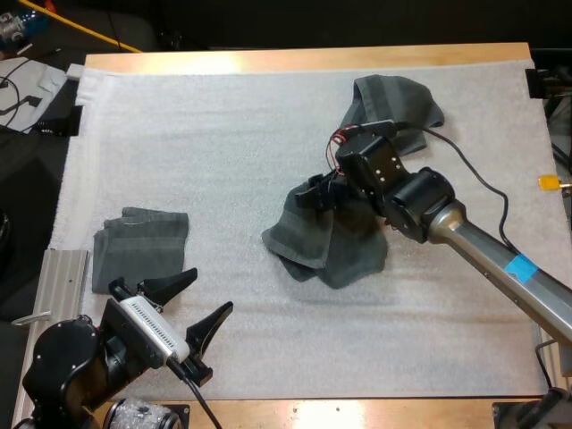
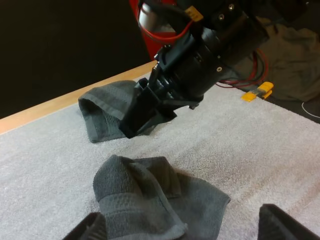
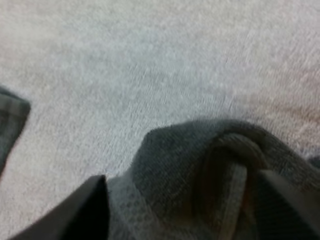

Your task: Pick towel from pile, fold and stack

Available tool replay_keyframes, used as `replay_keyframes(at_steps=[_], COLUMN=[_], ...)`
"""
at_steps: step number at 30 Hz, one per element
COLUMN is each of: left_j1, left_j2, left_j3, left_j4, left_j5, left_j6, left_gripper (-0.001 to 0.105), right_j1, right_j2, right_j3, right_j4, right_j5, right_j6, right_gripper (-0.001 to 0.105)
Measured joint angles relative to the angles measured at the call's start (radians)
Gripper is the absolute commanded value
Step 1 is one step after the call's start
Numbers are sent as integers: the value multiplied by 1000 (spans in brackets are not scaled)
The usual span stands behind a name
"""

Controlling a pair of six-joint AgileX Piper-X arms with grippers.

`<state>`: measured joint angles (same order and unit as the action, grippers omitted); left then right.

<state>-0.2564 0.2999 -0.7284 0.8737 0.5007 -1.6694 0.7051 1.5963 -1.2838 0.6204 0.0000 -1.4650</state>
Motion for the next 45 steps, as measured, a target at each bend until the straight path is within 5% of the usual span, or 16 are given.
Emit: replay_keyframes(at_steps=[6, 19, 25, 33, 45], left_j1=[0, 0, 0, 0, 0], left_j2=[0, 0, 0, 0, 0], left_j3=[0, 0, 0, 0, 28], left_j4=[0, 6, 23, 179, 276], left_j5=[1, 4, 4, 4, 4], left_j6=[0, 0, 0, -5, -17], left_gripper=[60, 60, 60, 60, 61], right_j1=[0, 0, 0, 0, 0], right_j2=[-44, -177, -202, -223, -141], right_j3=[-3, -11, 62, 227, 440], right_j4=[36, 437, 483, 433, 96], right_j5=[36, 121, 124, 115, 2], right_j6=[-20, -108, -112, -78, 60], right_gripper=[64, 63, 63, 63, 62])
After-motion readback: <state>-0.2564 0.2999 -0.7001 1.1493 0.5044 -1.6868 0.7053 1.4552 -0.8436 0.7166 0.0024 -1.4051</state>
